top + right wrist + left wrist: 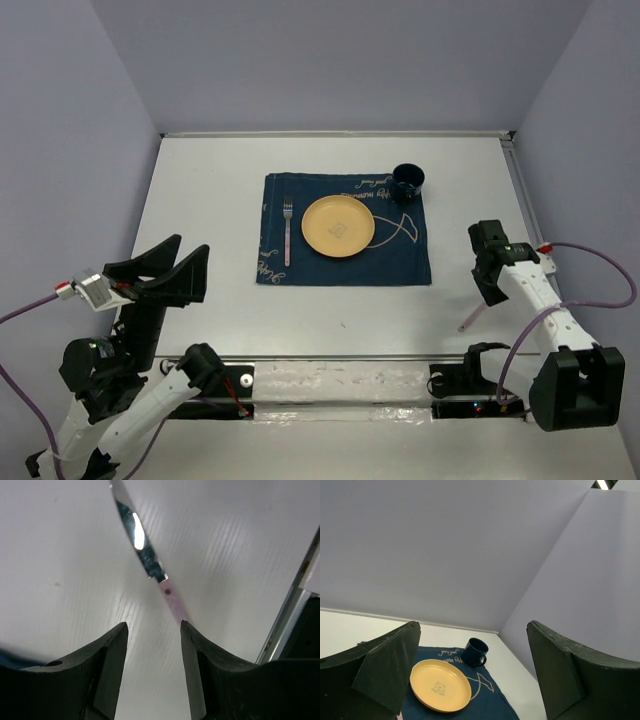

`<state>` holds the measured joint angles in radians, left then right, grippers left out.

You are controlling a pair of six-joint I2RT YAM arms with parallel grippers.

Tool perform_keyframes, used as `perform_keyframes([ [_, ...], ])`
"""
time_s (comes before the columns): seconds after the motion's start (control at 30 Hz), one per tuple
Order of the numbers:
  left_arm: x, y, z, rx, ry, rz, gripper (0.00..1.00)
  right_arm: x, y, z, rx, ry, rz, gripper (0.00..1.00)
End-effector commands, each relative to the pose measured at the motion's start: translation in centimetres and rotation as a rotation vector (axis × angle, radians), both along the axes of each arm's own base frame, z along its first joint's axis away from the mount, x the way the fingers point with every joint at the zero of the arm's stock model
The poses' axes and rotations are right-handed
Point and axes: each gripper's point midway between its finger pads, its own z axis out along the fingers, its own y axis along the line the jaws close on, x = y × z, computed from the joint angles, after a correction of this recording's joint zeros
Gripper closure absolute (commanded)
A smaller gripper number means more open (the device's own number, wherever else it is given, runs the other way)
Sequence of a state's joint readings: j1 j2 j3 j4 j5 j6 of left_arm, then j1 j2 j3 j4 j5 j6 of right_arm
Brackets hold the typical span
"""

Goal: Set the dinner table for one person

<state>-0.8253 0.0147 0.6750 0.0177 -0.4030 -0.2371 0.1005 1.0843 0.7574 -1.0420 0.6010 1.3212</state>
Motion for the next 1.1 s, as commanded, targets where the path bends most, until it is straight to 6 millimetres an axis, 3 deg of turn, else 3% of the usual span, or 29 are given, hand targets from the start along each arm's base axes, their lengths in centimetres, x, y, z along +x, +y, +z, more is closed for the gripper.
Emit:
perform_keyframes([
  [0.0,-2.7,4.7,2.3,-0.136,-0.082,0.056,0.01,-0.8,-2.4,0.0,-0.045,0.03,-0.01,0.47],
  [0.3,-2.3,4.0,2.0,-0.121,-0.067,0.027,0.01,0.4,-1.0,-3.8,0.054,0.111,0.117,0.47],
  [0.57,-2.2,3.7,2.0,-0.112,-0.065,0.023,0.01,1.2,0.2,-6.9,0.136,0.136,0.151,0.54],
  [0.77,-2.1,3.4,1.9,-0.104,-0.061,0.019,0.01,2.0,0.6,-7.3,0.151,0.089,0.166,0.67],
  [0.93,-1.9,3.2,1.8,-0.096,-0.056,0.02,0.02,1.8,0.5,-7.3,0.143,0.121,0.18,0.66],
  [1.07,-1.9,3.2,1.8,-0.093,-0.055,0.02,0.02,2.3,-0.4,-4.9,0.085,0.052,0.187,0.62],
])
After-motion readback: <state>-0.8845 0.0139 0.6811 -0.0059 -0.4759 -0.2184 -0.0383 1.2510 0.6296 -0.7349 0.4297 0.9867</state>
